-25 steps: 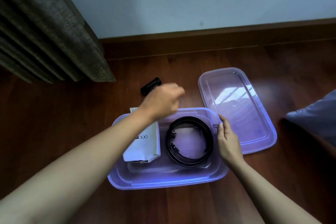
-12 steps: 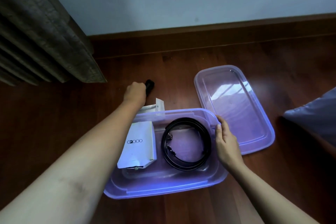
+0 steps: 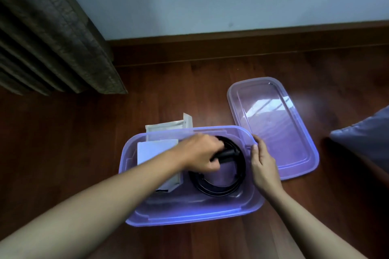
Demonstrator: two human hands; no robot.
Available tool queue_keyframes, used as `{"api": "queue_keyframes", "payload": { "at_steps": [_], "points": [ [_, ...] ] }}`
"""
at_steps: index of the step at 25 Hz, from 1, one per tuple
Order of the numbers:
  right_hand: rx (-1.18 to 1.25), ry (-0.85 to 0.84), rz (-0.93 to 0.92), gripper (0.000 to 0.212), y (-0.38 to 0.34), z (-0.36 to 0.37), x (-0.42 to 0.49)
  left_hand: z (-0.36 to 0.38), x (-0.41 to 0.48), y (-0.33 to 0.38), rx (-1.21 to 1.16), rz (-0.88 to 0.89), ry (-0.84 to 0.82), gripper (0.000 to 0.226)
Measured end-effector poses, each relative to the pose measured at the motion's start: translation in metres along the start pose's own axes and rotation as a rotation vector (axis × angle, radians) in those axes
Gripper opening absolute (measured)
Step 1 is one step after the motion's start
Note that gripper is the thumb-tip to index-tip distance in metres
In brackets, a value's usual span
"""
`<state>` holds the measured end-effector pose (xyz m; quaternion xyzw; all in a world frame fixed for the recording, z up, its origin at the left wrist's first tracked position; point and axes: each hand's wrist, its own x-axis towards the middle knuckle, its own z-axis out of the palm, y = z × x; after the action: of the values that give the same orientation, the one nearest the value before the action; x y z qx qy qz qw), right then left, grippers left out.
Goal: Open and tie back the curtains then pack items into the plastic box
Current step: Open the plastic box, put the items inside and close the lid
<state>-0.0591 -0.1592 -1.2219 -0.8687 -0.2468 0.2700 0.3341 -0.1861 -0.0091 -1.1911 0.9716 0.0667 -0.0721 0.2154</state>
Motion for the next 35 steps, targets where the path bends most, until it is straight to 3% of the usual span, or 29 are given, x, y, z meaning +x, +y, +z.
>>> {"api": "queue_keyframes", "payload": {
  "at_steps": [2, 5, 6, 8, 9, 10, 11, 12, 13, 15, 17, 19, 22, 27, 29, 32, 35],
  "points": [
    [-0.013, -0.001, 0.005, 0.036, 0.0, 0.0, 0.0, 0.018, 0.005, 0.014, 0.203, -0.066, -0.248, 0.026],
    [-0.014, -0.001, 0.005, 0.035, 0.0, 0.0, 0.0, 0.015, 0.013, 0.008, 0.237, -0.081, -0.272, 0.029],
    [-0.012, 0.001, 0.004, 0.035, 0.0, -0.001, 0.0, 0.01, 0.014, 0.002, 0.169, -0.066, -0.176, 0.034],
    [-0.009, 0.001, 0.003, 0.035, 0.0, -0.001, 0.0, -0.001, 0.015, -0.015, 0.043, -0.028, 0.283, 0.043],
    [-0.006, 0.001, 0.002, 0.035, 0.0, -0.001, 0.0, -0.009, 0.015, -0.027, -0.022, -0.093, 0.532, 0.042],
    [-0.001, 0.0, 0.001, 0.035, 0.0, 0.0, 0.0, -0.018, 0.016, -0.042, -0.087, -0.229, 0.658, 0.039],
    [-0.001, -0.001, 0.001, 0.035, 0.001, 0.0, 0.0, -0.026, 0.015, -0.063, -0.152, -0.401, 0.653, 0.032],
    [-0.004, -0.002, 0.003, 0.035, 0.001, 0.0, 0.0, -0.03, 0.014, -0.087, -0.176, -0.593, 0.523, 0.024],
    [-0.005, -0.001, 0.003, 0.035, 0.001, 0.0, 0.0, -0.032, 0.009, -0.106, -0.182, -0.77, 0.291, 0.026],
    [-0.003, 0.001, -0.005, 0.034, 0.001, 0.001, 0.0, -0.024, -0.004, -0.132, -0.155, -0.926, -0.1, 0.045],
    [-0.005, 0.005, -0.005, 0.034, 0.001, 0.0, 0.0, -0.012, -0.011, -0.136, -0.128, -0.948, -0.162, 0.049],
    [-0.024, 0.002, -0.003, 0.035, 0.002, 0.001, 0.001, -0.01, -0.011, -0.132, -0.122, -0.946, -0.145, 0.035],
    [-0.027, 0.004, -0.009, 0.036, 0.002, 0.002, 0.001, -0.015, -0.013, -0.132, -0.133, -0.863, -0.137, 0.008],
    [-0.032, 0.008, -0.004, 0.035, 0.003, 0.002, 0.001, -0.023, -0.016, -0.1, -0.104, -0.681, 0.258, 0.009],
    [-0.031, 0.005, -0.01, 0.034, 0.002, 0.002, 0.001, -0.025, -0.019, -0.078, -0.184, -0.477, 0.443, 0.01],
    [-0.012, 0.006, -0.016, 0.035, 0.002, 0.0, 0.001, -0.019, -0.026, -0.044, -0.313, -0.122, 0.42, 0.029],
    [0.018, -0.001, -0.021, 0.034, 0.001, 0.0, 0.0, -0.002, -0.02, -0.025, 0.123, 0.244, 0.429, 0.029]
  ]
}}
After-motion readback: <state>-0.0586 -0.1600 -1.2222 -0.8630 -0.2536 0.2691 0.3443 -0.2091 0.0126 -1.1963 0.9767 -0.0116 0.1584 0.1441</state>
